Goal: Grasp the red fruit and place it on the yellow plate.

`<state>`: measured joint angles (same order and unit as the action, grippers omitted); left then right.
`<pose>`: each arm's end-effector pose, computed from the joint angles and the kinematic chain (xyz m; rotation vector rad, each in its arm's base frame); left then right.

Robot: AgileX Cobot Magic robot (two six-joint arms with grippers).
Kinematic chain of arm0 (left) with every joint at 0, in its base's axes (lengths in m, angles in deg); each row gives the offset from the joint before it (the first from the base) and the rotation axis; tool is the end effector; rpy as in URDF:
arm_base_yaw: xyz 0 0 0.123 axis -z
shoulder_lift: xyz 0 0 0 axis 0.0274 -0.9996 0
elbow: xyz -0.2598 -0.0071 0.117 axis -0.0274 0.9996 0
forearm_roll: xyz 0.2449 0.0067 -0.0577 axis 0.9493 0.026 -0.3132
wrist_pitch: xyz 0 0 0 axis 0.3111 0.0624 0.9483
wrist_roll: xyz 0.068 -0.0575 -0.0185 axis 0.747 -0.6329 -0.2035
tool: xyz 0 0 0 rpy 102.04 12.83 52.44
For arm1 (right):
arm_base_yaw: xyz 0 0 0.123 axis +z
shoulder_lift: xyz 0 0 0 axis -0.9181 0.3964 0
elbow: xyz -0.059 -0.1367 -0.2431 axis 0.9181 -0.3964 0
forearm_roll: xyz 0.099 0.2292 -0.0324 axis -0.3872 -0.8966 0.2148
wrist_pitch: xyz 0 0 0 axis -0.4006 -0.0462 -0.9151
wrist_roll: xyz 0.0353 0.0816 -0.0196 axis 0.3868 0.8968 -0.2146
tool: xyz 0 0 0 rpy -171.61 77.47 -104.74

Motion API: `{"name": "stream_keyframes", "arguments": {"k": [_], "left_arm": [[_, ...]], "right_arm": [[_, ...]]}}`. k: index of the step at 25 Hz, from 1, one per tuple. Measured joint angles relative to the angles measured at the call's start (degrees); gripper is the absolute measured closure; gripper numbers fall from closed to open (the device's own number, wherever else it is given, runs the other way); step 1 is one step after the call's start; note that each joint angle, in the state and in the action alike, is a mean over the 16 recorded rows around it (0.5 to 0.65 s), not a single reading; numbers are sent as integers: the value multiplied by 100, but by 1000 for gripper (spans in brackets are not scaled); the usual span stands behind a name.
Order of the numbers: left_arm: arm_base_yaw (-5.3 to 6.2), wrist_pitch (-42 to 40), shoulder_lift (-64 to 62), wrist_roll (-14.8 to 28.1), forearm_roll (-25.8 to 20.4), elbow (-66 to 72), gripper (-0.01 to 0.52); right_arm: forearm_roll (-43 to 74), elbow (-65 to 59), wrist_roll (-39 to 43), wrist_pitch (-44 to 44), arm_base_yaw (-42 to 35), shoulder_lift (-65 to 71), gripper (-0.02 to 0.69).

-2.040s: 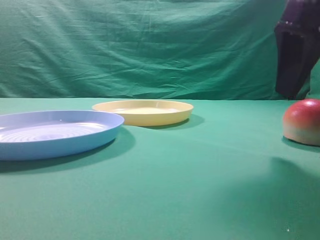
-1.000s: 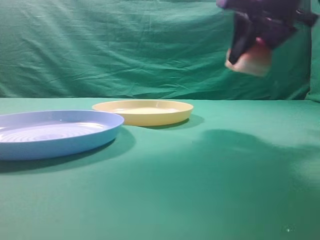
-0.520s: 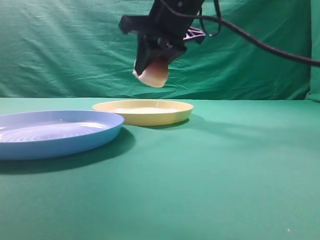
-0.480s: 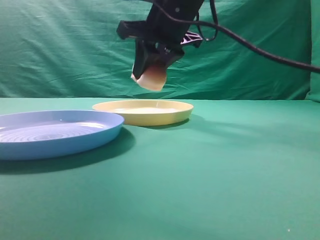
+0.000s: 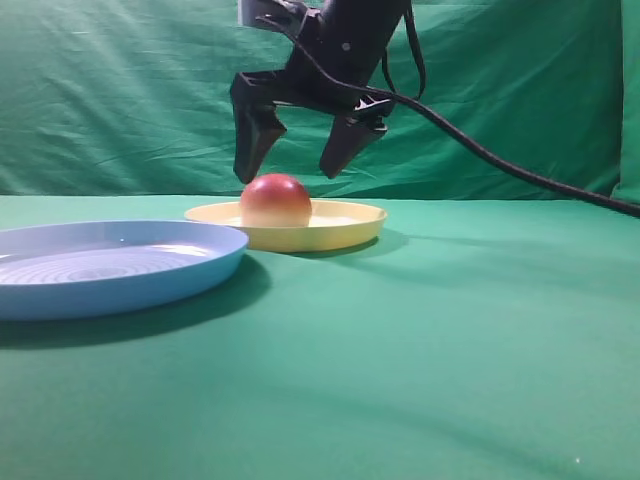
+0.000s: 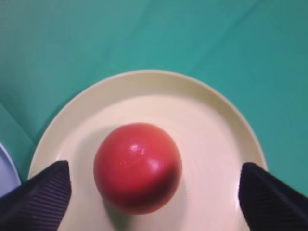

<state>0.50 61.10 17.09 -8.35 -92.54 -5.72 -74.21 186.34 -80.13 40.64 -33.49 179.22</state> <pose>0.0530 -0.0021 0.1757 -0.1920 1.8363 -0.1687 0.3830 0.2559 0.3016 -0.8796 2.2168 0.2651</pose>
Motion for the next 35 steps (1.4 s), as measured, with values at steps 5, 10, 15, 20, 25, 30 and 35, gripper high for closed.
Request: {"name": "stream_keyframes", "arguments": {"k": [5, 10, 15, 20, 25, 30, 35], "left_arm": [[0, 0, 0, 0, 0, 0, 357], [0, 0, 0, 0, 0, 0, 357], [0, 0, 0, 0, 0, 0, 357], [0, 0, 0, 0, 0, 0, 357], [0, 0, 0, 0, 0, 0, 357], [0, 0, 0, 0, 0, 0, 357], [0, 0, 0, 0, 0, 0, 357]], "right_arm": [[100, 216, 164, 682, 0, -877, 442], [96, 199, 341, 1332, 0, -1792, 598], [-38, -405, 456, 1517, 9, -2750, 662], [-265, -1602, 458, 1097, 21, -3842, 665], [-504, -3128, 434, 340, 33, -5106, 665], [-644, -4398, 413, -262, 38, -6369, 665], [-612, -5090, 405, -468, 38, -7374, 665]]}}
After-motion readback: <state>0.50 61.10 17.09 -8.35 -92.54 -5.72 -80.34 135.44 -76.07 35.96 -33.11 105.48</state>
